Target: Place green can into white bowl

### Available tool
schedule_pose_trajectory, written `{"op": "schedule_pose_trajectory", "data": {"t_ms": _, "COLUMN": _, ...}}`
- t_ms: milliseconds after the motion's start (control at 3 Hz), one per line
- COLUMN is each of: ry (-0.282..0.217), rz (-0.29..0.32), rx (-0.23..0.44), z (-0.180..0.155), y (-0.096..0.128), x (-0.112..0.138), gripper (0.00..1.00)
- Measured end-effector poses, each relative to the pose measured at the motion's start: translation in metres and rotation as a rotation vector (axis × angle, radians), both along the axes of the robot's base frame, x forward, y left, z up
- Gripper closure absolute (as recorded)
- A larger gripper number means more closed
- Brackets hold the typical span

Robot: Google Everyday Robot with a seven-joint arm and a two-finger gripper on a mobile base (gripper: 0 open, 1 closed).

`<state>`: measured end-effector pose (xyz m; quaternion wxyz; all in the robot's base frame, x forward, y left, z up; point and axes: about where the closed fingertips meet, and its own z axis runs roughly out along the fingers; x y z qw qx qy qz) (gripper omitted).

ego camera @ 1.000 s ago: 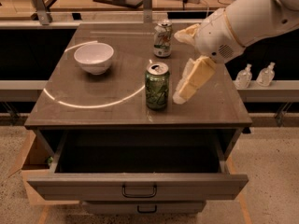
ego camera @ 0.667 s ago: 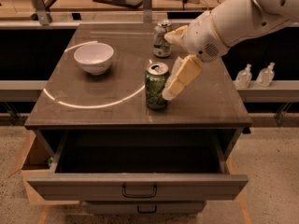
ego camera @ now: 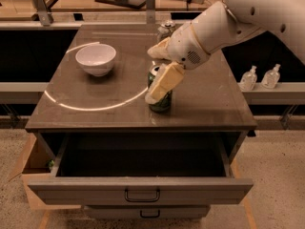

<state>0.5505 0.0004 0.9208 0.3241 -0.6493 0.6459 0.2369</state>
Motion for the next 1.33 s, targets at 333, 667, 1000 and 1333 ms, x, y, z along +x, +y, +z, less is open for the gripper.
{"op": "schedule_pose_trajectory", "data": {"t_ms": 333, "ry": 0.018, "rz": 0.027, "rx": -0.006, "z": -0.011, "y": 0.005, "x": 0.001, "gripper": 0.39}}
{"op": "schedule_pose_trajectory", "data": {"t_ms": 667, "ry": -0.019, "rz": 0.06, "rx": 0.004, "z": 0.0, "y": 0.009, "x": 0.004, "gripper": 0.62}}
{"op": "schedule_pose_trajectory", "data": {"t_ms": 1000, "ry": -0.167, "rz": 0.117, "rx": 0.068, "z": 0.063, "y": 0.024, "x": 0.001, "gripper": 0.85}}
{"op": "schedule_pose_trajectory", "data": {"t_ms": 1333, "ry": -0.325, "rz": 0.156, "rx": 0.167, "z": 0.149, "y": 0.045, "x": 0.001, "gripper": 1.0}}
